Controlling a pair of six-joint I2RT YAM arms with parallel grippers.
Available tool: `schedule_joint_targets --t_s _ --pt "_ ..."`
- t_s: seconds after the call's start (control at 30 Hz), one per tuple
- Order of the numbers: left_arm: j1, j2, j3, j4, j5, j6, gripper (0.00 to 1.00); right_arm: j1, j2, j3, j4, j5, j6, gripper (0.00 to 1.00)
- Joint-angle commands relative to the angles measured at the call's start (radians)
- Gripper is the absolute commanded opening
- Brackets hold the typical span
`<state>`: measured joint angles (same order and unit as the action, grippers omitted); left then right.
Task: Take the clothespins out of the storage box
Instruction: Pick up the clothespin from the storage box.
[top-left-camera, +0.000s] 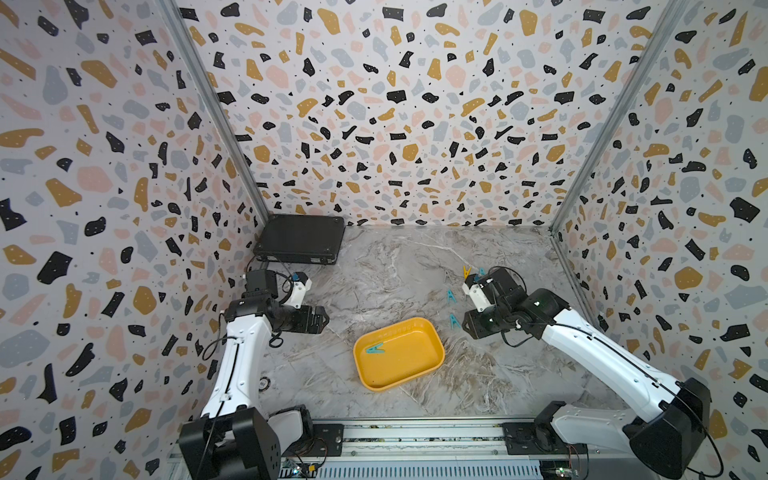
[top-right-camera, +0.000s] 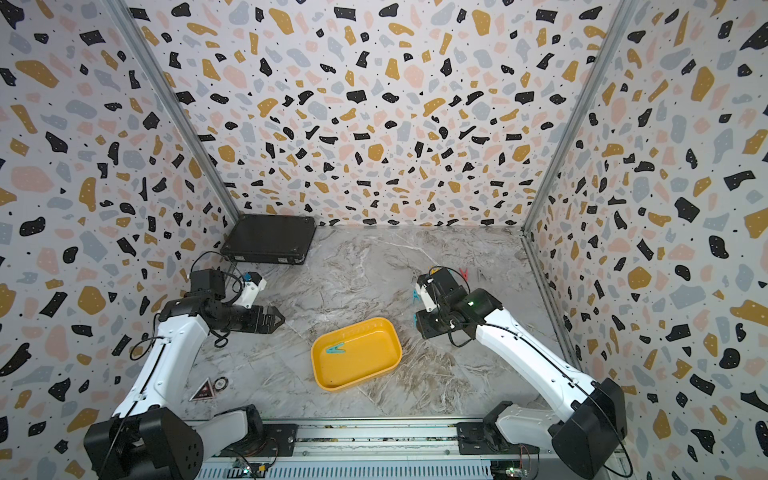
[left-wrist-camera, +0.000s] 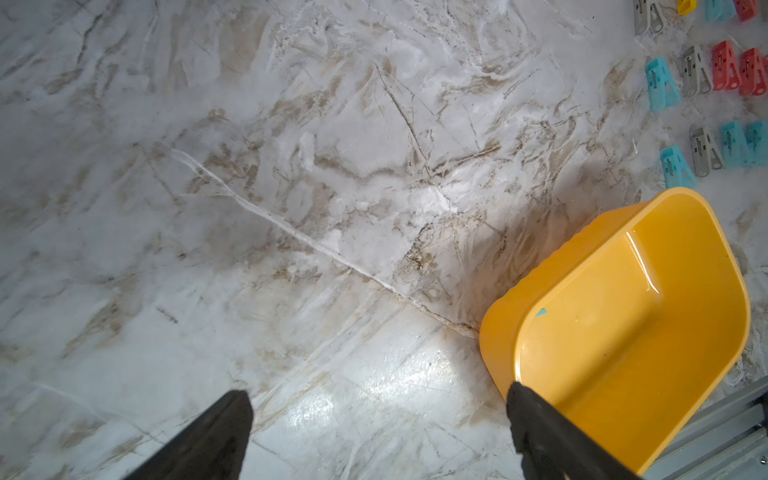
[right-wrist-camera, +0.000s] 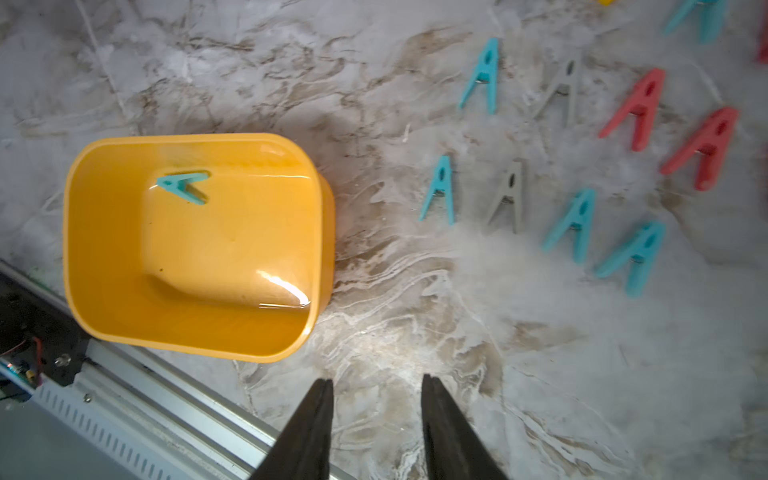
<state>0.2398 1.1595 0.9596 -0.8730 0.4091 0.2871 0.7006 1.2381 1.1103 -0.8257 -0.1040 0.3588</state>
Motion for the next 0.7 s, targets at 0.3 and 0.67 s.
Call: schedule_joint_targets --t_s 0.3,0.67 --pt "0.123 -0.012 -0.007 0.019 -0.036 -0.032 1.00 0.307 0.185 0.129 0.145 0.015 -0.072 0.40" --pt "0.153 -0.003 -0.008 0.010 0.001 -0.009 1.00 0.420 0.464 0.257 0.212 -0.013 -0.213 0.40"
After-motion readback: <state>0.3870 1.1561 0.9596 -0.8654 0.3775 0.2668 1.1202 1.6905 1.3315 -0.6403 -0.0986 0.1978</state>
